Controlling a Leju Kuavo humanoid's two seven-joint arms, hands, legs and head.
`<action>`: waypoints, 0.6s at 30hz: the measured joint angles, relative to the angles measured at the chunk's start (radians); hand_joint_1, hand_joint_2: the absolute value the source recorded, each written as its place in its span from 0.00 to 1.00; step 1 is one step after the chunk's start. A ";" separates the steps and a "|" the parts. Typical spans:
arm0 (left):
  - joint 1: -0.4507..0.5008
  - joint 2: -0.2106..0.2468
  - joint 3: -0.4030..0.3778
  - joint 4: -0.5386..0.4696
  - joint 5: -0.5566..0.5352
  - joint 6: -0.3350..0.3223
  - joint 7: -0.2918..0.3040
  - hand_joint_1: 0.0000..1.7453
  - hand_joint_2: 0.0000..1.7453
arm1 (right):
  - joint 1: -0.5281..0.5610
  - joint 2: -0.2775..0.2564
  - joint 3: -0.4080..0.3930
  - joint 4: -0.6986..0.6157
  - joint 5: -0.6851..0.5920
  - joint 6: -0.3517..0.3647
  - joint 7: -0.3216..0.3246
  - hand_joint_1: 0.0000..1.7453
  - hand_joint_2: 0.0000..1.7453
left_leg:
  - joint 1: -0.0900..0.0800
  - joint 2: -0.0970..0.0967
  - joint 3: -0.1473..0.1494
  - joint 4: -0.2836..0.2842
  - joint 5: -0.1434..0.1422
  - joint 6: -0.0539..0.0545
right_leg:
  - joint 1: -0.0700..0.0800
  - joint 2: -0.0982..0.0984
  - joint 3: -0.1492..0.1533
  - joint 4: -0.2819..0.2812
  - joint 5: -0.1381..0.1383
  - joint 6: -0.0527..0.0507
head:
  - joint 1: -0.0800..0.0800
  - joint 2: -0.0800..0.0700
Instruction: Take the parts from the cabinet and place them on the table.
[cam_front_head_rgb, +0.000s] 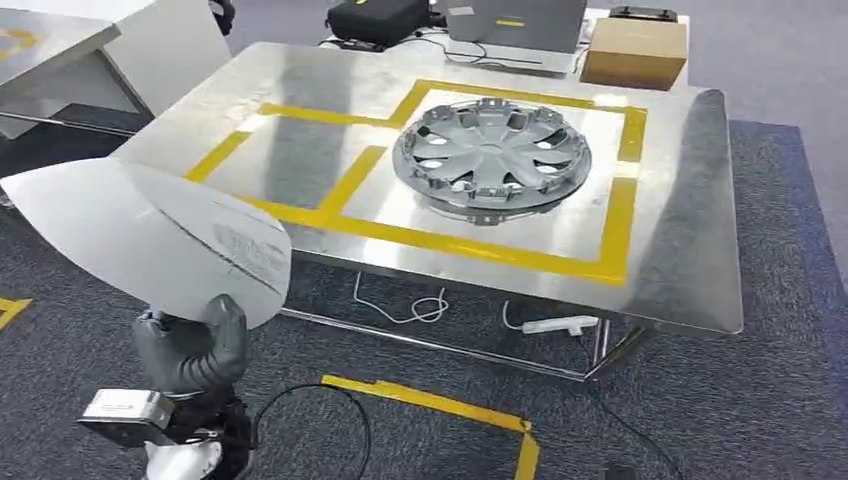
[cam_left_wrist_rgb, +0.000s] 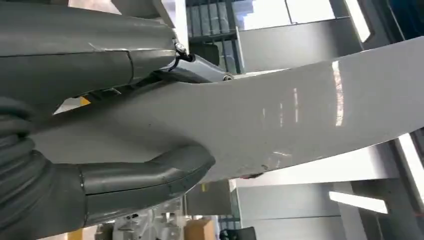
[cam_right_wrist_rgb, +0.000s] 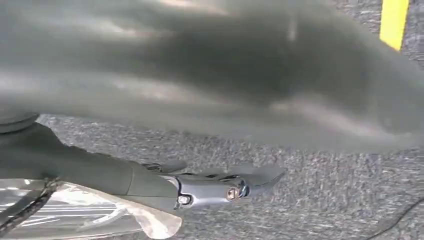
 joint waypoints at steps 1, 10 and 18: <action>0.000 0.000 0.000 0.000 0.000 0.000 0.000 1.00 1.00 | 0.000 0.002 0.000 0.000 0.000 0.000 0.000 0.00 0.00 | -0.001 0.001 0.020 -0.080 0.063 0.003 | 0.000 0.000 0.011 0.000 -0.009 0.002 | 0.000 0.000; -0.003 -0.003 -0.001 0.000 -0.005 -0.004 0.000 1.00 1.00 | -0.006 0.003 0.002 0.001 0.004 0.000 0.002 0.00 0.00 | -0.007 0.003 0.049 -0.138 0.026 0.047 | 0.002 -0.004 -0.073 0.166 -0.131 0.046 | -0.004 0.000; -0.005 -0.003 -0.003 0.001 -0.009 -0.003 0.000 1.00 1.00 | 0.000 0.002 0.002 0.001 0.008 -0.002 0.002 0.00 0.00 | -0.014 -0.003 0.111 -0.133 -0.031 0.037 | 0.013 -0.003 -0.077 0.023 0.050 0.026 | -0.008 0.000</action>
